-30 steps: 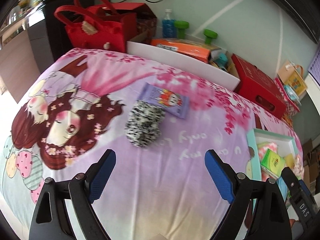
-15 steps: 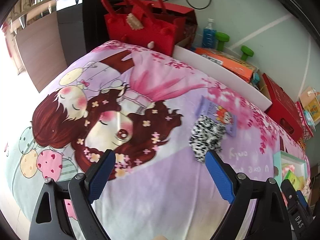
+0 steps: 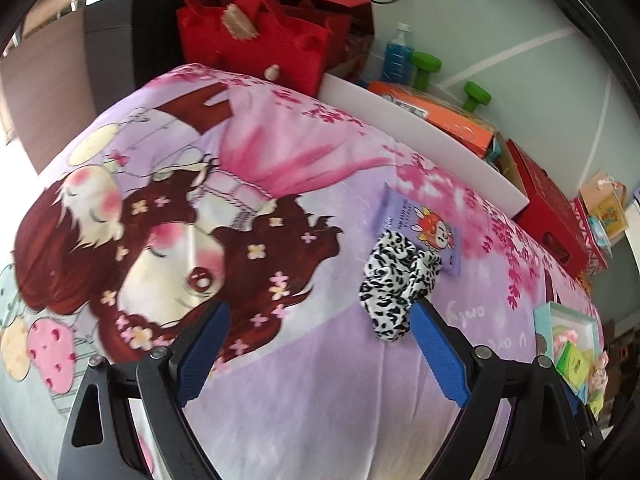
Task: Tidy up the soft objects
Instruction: 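Move both open grippers toward the leopard scrunchie and purple wipes packet, then close the left gripper on the leopard scrunchie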
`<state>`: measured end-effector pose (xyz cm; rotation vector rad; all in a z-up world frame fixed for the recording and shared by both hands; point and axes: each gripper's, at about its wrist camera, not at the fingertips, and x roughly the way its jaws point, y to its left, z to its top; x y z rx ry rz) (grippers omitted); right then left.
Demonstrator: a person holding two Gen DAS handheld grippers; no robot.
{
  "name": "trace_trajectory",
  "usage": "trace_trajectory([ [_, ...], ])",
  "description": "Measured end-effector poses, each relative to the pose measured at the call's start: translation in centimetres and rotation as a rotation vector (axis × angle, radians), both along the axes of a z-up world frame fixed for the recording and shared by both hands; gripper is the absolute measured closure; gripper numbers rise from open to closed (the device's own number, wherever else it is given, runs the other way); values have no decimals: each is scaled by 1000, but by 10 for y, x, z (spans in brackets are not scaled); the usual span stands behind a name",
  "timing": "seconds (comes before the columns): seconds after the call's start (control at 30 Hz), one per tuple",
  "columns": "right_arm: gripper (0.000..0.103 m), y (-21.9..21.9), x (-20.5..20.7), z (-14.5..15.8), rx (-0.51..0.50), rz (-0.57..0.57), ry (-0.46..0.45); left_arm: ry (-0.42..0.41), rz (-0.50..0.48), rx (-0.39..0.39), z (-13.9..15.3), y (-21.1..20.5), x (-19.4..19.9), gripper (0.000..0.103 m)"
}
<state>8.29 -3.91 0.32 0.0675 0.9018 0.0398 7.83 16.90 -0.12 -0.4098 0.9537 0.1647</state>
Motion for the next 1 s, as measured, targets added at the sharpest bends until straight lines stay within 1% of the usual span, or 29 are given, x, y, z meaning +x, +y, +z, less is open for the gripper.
trace_trajectory([
  [0.1, 0, -1, 4, -4, -6, -3, 8, -15, -21, 9, -2, -8, 8, 12],
  [0.3, 0, -7, 8, -6, -28, -23, 2, -53, -104, -17, -2, -28, 20, 12],
  [0.43, 0, -10, 9, -6, -28, -29, 0, -45, -117, -20, -9, -36, 27, 12],
  [0.5, 0, -10, 11, -5, -37, -25, -4, -46, -117, -19, -11, -37, 29, 14],
  [0.57, 0, -9, 12, -4, -45, -18, -12, -52, -117, -10, -11, -37, 31, 27],
  [0.63, 0, -9, 15, -4, -47, -14, -17, -53, -117, -12, -12, -37, 33, 31],
  [0.7, 0, -9, 17, -4, -50, -11, -22, -50, -121, -19, -14, -37, 35, 33],
  [0.73, 0, -9, 18, -4, -50, -9, -22, -49, -125, -22, -14, -37, 36, 37],
  [0.77, 0, -8, 19, -5, -48, -7, -20, -49, -127, -23, -15, -38, 37, 46],
  [0.83, 0, -8, 20, -6, -49, -5, -17, -46, -135, -28, -16, -40, 38, 54],
  [1.0, 0, -2, 23, -5, -64, 17, -22, -43, -140, -43, -18, -40, 39, 59],
])
